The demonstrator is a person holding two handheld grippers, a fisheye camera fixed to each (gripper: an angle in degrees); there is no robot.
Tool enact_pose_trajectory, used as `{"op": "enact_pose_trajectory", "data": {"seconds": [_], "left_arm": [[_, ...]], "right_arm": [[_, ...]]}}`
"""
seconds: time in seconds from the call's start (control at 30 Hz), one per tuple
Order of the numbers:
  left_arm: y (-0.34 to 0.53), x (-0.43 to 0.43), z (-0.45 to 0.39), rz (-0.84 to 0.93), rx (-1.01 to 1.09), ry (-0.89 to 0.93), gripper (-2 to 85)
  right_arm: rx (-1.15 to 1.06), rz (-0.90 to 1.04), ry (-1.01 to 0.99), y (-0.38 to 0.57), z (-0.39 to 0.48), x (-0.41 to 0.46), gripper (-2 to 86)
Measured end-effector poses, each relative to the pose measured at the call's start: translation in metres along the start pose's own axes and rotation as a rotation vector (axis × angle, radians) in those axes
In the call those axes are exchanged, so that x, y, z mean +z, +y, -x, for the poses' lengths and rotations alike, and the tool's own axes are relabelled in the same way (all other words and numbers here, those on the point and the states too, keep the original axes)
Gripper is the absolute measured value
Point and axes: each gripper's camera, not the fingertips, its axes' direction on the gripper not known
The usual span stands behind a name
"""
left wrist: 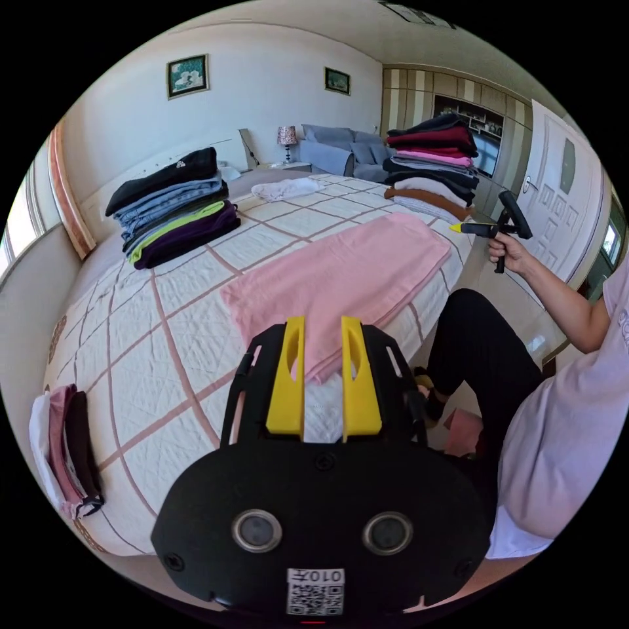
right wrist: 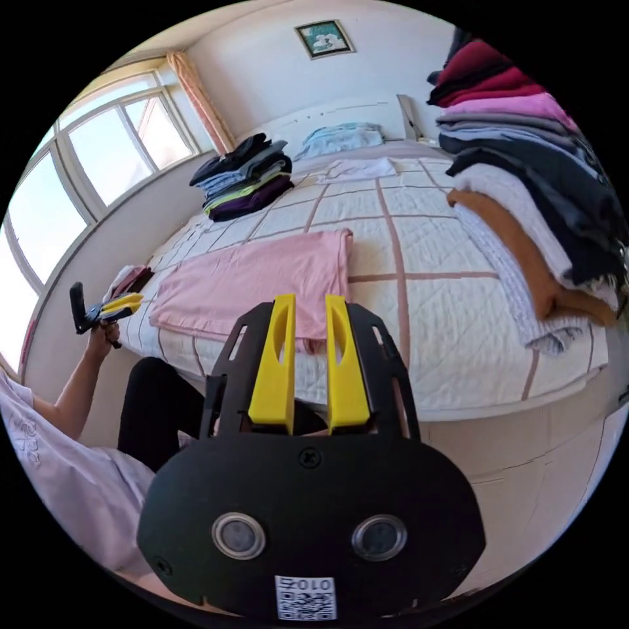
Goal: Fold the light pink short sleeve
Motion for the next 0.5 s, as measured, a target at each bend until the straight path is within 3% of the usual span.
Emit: {"op": "enact_pose_trajectory", "data": {"seconds": [0.17, 0.33, 0.5], "left_arm": [[-0.036, 0.016, -0.083, -0.029, 0.214, -0.01, 10.4], [-0.1, 0.078, -0.2, -0.036, 0.498, -0.06, 10.6], [-0.137, 0.134, -0.267, -0.046, 0.641, -0.06, 9.7]], "right_arm": [[0.23, 0.016, -0.161, 0.041, -0.027, 0.004, 9.4], [0.304, -0.076, -0.18, 0.07, -0.045, -0.015, 9.3], [0.311, -0.113, -0.15, 0.083, -0.069, -0.043, 9.3]]}}
